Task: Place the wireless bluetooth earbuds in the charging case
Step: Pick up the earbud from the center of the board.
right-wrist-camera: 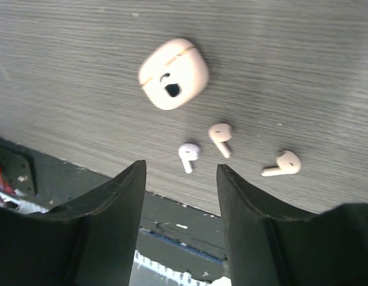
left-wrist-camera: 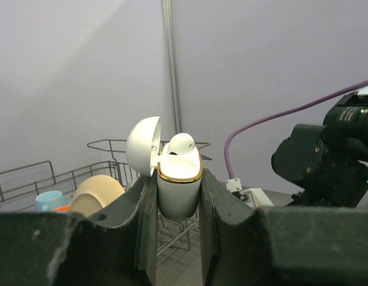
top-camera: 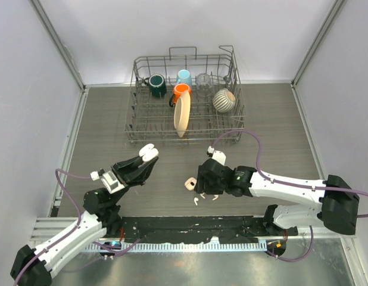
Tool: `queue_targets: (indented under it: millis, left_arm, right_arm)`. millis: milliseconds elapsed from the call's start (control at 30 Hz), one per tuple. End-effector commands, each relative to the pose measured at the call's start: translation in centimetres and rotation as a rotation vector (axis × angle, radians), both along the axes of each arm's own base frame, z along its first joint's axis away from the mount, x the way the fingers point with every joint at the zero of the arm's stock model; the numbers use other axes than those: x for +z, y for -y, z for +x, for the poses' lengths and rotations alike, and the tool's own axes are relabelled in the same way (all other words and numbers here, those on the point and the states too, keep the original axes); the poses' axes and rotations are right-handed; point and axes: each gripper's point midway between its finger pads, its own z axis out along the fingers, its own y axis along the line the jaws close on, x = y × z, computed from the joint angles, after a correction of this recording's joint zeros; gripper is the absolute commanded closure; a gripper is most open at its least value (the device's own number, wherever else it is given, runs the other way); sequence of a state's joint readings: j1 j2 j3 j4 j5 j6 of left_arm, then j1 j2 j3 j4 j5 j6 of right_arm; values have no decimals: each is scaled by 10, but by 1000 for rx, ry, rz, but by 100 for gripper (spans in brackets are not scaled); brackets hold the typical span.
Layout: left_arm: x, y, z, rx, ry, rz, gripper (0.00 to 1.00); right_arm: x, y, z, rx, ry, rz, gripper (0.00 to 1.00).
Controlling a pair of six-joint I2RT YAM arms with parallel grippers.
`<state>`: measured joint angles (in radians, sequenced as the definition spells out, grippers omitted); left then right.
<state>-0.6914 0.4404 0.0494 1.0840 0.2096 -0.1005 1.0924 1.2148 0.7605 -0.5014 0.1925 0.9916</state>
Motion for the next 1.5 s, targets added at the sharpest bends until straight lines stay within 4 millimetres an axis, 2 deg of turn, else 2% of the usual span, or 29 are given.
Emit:
queue_targets:
  millis: [0,100,333,433,867,1467]
  left_arm:
    - [-8,-3,-2,3,3,-4,100]
    - [-12,-2,-1,5,-8,2,100]
    - [-12,-3,0,14,-3,3,100]
    - [-12,-3,0,14,-2,6,100]
    - [-9,-10,-2,38,7,-2,100]
    - [-7,-12,-5,39,14,-7,100]
  right_arm:
    - [-4,-4,8,-94,27,67,46]
    - [-10,-9,2,-70,13,66,50]
    - [-20,-22,-8,-13,0,32,51]
    - [-29,-22,-8,-16,-19,-9,51]
    - [-37,-32,-9,15,-29,-35,53]
    - [-50,-29,-12,4,-64,-81,59]
